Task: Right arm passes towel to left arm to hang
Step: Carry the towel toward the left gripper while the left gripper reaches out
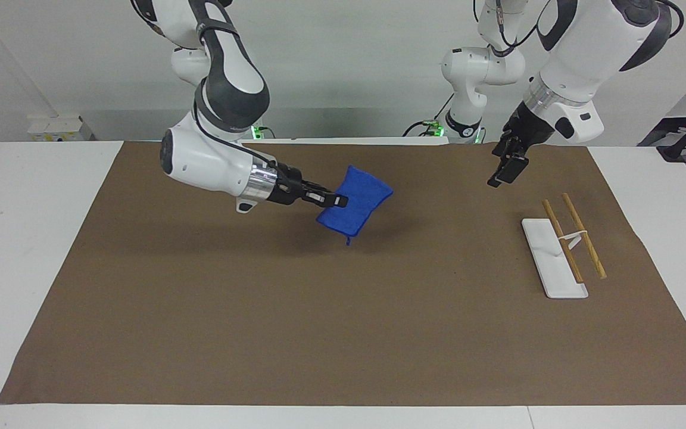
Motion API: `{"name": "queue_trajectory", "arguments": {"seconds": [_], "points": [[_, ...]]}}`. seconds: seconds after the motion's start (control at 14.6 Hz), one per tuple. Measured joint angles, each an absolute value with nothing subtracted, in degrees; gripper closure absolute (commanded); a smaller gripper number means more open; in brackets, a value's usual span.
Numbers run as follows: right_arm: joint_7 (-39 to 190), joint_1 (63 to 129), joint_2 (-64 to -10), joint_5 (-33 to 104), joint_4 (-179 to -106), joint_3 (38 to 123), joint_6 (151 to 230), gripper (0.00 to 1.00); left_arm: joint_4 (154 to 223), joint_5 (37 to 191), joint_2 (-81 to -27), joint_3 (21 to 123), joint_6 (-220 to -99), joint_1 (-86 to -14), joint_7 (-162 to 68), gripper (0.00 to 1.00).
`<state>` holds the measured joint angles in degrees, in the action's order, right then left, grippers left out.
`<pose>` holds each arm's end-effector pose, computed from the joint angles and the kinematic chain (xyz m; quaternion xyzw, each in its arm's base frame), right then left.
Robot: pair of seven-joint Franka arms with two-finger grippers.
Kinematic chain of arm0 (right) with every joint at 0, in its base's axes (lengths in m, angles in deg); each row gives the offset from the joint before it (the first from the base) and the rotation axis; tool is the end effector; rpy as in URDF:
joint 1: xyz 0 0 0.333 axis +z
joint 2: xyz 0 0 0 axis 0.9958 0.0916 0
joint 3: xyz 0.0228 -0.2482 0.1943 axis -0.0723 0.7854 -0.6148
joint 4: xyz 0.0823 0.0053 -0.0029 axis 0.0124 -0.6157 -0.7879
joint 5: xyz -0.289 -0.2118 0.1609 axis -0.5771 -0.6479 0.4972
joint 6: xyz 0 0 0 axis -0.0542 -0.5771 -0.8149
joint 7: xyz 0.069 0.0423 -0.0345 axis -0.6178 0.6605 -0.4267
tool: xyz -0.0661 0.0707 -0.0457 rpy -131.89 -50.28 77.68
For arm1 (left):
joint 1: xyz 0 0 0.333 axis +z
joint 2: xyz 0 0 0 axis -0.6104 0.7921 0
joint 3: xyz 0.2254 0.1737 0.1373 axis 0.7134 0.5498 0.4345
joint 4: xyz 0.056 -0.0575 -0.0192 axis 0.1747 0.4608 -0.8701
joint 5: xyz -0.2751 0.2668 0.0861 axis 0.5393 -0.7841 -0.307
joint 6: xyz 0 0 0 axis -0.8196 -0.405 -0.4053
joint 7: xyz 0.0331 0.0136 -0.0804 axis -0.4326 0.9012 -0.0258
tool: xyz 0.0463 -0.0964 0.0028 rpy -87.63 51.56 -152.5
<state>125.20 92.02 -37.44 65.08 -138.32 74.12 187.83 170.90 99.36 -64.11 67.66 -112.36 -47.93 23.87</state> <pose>0.5901 0.2656 0.4699 -0.7993 0.3544 0.2457 0.4186 0.5245 -0.1877 0.6164 0.8217 0.5622 -0.0748 0.0556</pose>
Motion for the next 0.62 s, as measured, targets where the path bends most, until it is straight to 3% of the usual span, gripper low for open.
{"name": "queue_trajectory", "arguments": {"seconds": [0.27,0.62], "points": [[128.24,98.59,-37.92,74.57,-141.32,73.98,198.89,0.99,172.2,103.49,-64.03,65.53,-112.7,-47.95,35.04,0.1],[131.81,100.94,-38.38,77.47,-141.53,73.99,201.89,0.99,176.56,105.09,-63.97,63.32,-119.19,-47.95,37.07,0.08]]}}
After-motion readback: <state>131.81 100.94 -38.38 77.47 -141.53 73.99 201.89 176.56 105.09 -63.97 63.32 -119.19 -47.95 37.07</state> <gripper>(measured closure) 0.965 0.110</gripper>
